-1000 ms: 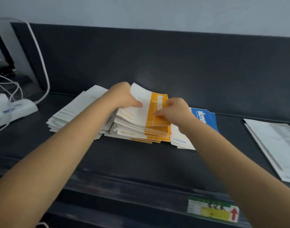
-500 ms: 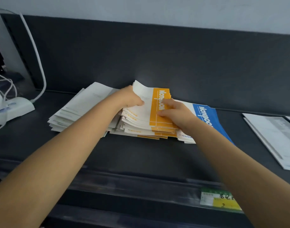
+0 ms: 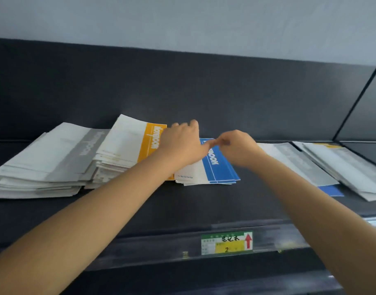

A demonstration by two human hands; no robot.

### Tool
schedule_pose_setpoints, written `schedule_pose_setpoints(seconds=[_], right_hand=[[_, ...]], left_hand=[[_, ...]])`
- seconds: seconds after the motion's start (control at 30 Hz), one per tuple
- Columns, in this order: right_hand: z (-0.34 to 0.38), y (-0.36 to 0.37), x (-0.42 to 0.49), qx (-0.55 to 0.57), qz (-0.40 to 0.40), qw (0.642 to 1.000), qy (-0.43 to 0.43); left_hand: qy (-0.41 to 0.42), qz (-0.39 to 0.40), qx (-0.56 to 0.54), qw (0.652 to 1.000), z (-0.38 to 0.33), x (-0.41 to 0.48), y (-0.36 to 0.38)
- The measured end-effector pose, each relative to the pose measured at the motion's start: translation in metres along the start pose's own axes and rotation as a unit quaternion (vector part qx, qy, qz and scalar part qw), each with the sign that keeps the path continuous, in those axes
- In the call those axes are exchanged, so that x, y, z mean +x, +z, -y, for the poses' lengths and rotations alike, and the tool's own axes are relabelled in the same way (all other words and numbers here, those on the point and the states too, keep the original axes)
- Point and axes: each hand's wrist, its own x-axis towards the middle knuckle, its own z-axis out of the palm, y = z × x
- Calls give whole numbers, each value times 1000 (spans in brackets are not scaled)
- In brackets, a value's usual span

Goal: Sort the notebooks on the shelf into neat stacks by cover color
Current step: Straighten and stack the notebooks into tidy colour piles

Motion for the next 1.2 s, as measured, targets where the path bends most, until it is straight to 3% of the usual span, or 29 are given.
schedule_pose_setpoints(seconds=[0.17,0.27,0.4,0.53,0.67,0.83,1.03,1.1,1.2], right_hand=[[-96,-44,-1,-77,-19,991,109],[-151,-61,-8,-140,2,975,176],[-195,-71,-7,-142,44,970,191],[-210,-75,1,-105,43,979,170],[-211,-80,11,-70,16,986,153],[-214,-87,18,-19,-16,993,119],[-219,-91,22,15,-12,996,84],[-219,-95,25,27,-21,995,93],[-211,-104,31,140,-54,981,124]], left_hand=[[44,69,-34,996,-68,16,21],[19,158,-117,980,-111,30,33],[-36,231,-220,947,-161,49,50],[-109,242,-285,921,-192,60,54],[-195,239,-402,862,-211,67,52],[-268,177,-482,815,-218,74,64],[-286,103,-560,771,-217,74,65],[-270,101,-561,776,-214,71,56],[-210,132,-509,825,-203,66,39]])
